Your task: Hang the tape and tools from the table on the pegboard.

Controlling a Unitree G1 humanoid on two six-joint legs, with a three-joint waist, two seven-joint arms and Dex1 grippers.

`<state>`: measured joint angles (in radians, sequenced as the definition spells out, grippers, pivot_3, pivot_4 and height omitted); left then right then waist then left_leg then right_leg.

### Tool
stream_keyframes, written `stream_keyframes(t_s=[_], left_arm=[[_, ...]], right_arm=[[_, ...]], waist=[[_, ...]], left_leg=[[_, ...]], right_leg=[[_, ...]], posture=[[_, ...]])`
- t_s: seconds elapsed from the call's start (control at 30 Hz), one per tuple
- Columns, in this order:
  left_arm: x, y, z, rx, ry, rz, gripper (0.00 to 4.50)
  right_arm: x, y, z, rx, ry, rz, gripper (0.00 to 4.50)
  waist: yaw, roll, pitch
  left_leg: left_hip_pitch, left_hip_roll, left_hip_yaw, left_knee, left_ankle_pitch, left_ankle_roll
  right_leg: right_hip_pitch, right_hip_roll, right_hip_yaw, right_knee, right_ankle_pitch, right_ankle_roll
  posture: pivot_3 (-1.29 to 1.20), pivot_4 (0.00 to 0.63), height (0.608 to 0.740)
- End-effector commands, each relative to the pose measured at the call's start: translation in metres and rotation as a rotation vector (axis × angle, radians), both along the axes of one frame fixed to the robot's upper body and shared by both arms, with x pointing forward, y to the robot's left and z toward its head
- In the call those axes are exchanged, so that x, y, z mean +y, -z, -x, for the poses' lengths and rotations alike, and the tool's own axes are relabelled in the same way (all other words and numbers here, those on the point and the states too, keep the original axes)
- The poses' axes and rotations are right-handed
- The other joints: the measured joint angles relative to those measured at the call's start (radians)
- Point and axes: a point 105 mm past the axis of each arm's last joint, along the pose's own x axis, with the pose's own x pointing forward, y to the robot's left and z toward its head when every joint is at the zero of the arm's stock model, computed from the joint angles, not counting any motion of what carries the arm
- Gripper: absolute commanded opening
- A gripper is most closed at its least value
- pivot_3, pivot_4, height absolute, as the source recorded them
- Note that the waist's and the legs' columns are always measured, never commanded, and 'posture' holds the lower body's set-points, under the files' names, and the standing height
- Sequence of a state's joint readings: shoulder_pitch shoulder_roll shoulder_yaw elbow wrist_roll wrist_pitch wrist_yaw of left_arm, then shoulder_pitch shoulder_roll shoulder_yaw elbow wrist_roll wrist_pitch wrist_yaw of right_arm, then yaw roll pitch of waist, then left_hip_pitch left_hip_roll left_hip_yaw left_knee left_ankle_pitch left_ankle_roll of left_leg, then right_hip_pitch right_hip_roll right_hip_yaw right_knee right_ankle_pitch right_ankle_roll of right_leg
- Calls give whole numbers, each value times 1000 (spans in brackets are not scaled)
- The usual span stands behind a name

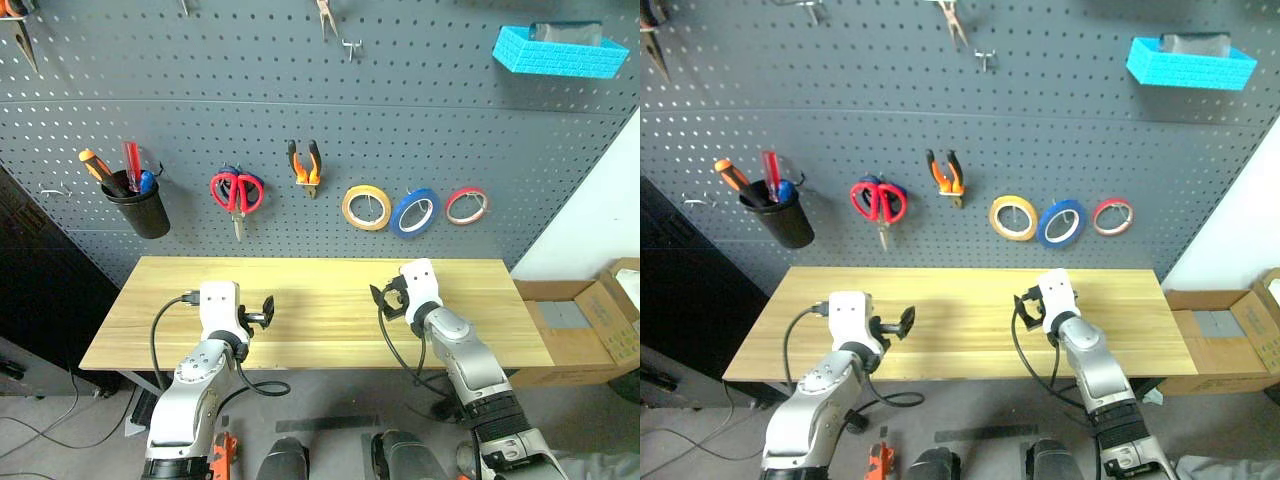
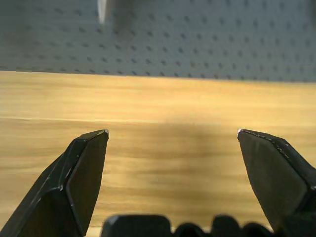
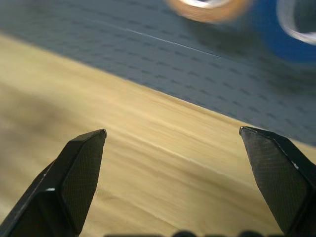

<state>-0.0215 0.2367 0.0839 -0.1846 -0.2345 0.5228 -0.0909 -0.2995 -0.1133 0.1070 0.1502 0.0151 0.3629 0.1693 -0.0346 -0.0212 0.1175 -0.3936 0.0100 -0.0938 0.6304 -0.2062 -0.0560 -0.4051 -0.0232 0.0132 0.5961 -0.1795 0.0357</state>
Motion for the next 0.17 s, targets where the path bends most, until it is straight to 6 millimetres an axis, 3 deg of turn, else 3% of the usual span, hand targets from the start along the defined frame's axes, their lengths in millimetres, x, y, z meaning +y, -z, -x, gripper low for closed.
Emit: stream_keyframes(t_s=[0.03,0.17], left_arm=[[3,-18,-13,-87,37,-14,4476],[8,-18,-23,-86,28,5,4476]], right_arm=[[-24,-15,-10,-28,149,-40,4500],[-39,-9,-8,7,233,-61,4500]], waist=[[0,0,-17],[-1,2,-30]], left_leg=[[1,0,2,0,0,0],[8,1,6,-4,-2,-1]], right_leg=[[0,0,2,1,4,1],[-1,1,5,9,-1,-3]], posture=[[-49,0,740],[-75,0,740]])
